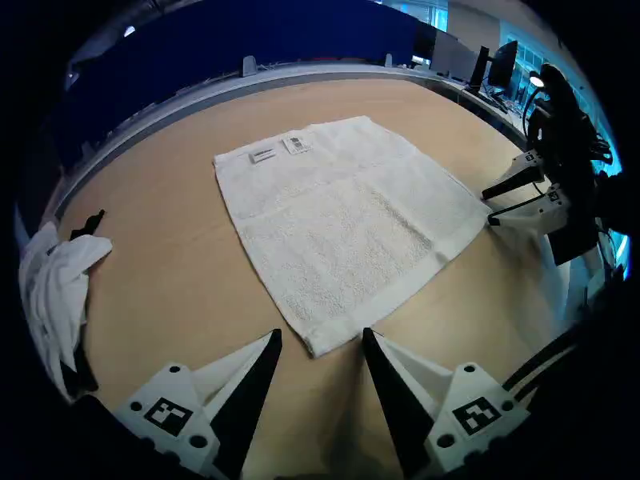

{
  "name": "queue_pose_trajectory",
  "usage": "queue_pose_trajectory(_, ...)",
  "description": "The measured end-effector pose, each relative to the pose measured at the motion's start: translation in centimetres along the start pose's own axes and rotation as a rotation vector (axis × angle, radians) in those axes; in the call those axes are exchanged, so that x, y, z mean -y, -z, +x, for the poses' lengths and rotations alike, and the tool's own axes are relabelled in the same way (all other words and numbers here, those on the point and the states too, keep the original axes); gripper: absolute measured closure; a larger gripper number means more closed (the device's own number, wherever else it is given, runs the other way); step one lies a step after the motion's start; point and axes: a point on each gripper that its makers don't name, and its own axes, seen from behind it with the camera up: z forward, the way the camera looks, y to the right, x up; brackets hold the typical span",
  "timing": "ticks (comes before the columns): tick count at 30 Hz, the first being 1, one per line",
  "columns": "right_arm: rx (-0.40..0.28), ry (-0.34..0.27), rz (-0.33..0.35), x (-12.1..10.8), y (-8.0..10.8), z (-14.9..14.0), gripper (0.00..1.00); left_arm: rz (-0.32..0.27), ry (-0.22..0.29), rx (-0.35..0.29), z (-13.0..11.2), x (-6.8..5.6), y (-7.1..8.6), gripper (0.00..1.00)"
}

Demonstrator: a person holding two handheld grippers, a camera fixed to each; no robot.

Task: Fold towel

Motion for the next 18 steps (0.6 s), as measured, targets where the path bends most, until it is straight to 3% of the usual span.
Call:
queue_pose_trajectory(6, -0.003, 0.003, 0.003, 0.08, -0.08, 0.21, 0.33, 0.009, -0.015, -0.001, 0.13, 0.14, -0.22, 0.27)
queue_pose_trajectory(15, 0.001, -0.009, 0.015, 0.30, -0.24, 0.24, 0.65, 0.013, -0.027, 0.008, 0.14, -0.04, -0.34, 0.38)
queue_pose_trajectory(18, 0.006, -0.015, 0.018, 0.36, -0.30, 0.24, 0.68, 0.015, -0.027, 0.011, 0.20, 0.11, -0.43, 0.46)
